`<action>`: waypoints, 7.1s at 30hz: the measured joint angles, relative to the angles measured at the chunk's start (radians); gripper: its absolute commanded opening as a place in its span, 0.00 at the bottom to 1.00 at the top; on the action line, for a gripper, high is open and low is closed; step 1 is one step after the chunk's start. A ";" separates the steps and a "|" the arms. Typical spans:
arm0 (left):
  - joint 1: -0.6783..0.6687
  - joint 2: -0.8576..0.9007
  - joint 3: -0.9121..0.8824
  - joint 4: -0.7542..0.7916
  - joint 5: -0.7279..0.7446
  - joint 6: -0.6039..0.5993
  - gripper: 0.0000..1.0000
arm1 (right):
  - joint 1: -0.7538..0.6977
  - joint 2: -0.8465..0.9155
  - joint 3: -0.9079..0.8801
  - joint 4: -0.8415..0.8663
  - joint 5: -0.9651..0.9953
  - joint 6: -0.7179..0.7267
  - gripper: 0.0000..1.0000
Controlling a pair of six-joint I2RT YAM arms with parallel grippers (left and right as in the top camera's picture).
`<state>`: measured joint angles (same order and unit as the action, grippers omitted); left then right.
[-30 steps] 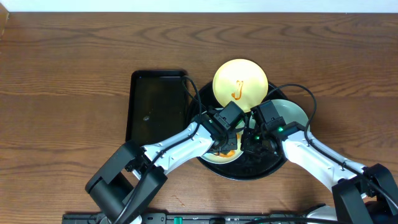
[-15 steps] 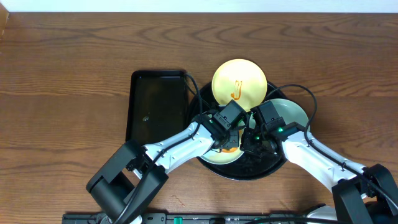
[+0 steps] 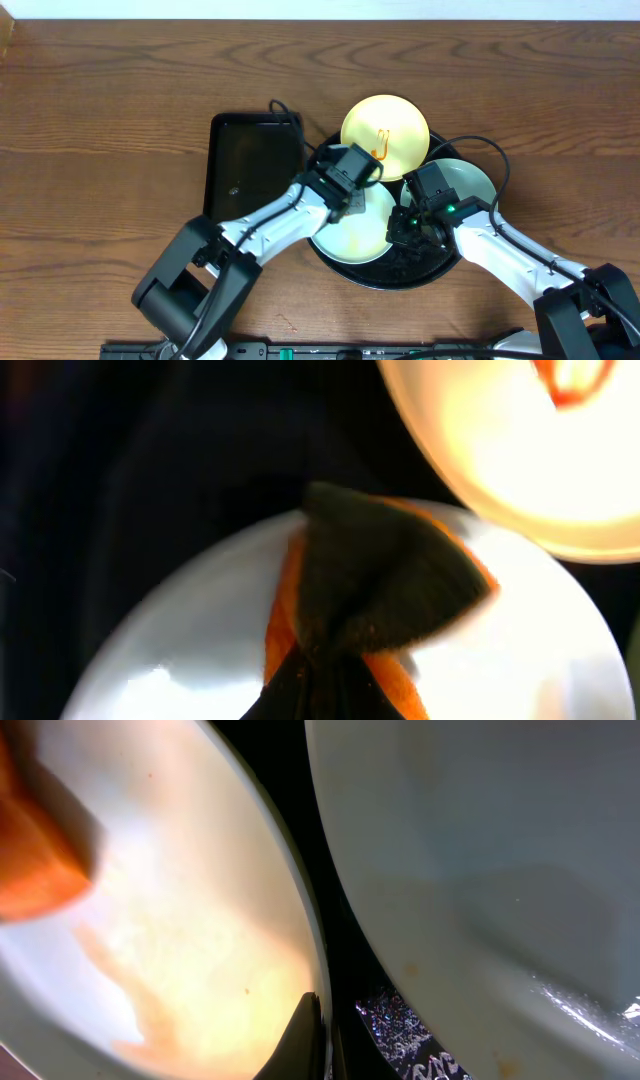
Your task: Clean dirty plates on tray and stack at the side
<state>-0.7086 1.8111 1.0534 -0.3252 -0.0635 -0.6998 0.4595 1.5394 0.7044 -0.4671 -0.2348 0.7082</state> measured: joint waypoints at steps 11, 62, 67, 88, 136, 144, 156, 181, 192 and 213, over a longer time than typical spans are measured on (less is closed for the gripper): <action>0.047 0.000 0.020 -0.107 0.001 0.068 0.07 | 0.000 -0.001 -0.001 -0.002 0.002 0.000 0.01; 0.118 0.055 0.053 -0.080 0.253 0.173 0.08 | 0.000 -0.002 -0.007 -0.013 -0.019 0.000 0.01; 0.134 0.033 0.053 -0.154 0.220 0.173 0.08 | 0.000 -0.002 -0.007 -0.014 -0.019 0.000 0.01; 0.123 -0.100 0.047 -0.153 0.227 0.173 0.07 | 0.000 -0.002 -0.008 -0.019 -0.023 0.000 0.01; 0.091 -0.101 0.045 -0.299 0.160 0.173 0.07 | 0.000 -0.002 -0.010 -0.026 -0.030 0.000 0.01; 0.093 -0.212 0.045 -0.356 0.117 0.178 0.07 | 0.000 -0.002 -0.015 -0.029 -0.042 -0.007 0.19; 0.262 -0.313 0.044 -0.434 0.019 0.181 0.07 | 0.005 -0.003 -0.026 0.018 -0.046 -0.056 0.01; 0.444 -0.313 0.000 -0.434 0.007 0.181 0.08 | 0.005 -0.225 -0.025 -0.007 0.234 -0.262 0.01; 0.444 -0.313 0.000 -0.434 0.007 0.181 0.08 | 0.005 -0.285 -0.019 0.006 0.463 -0.412 0.01; 0.444 -0.313 0.000 -0.434 0.007 0.181 0.08 | 0.018 -0.291 0.106 0.006 0.530 -0.721 0.01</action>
<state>-0.2642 1.4979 1.0531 -0.7593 -0.0563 -0.5186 0.4774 1.2480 0.8104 -0.4614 0.2951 -0.0128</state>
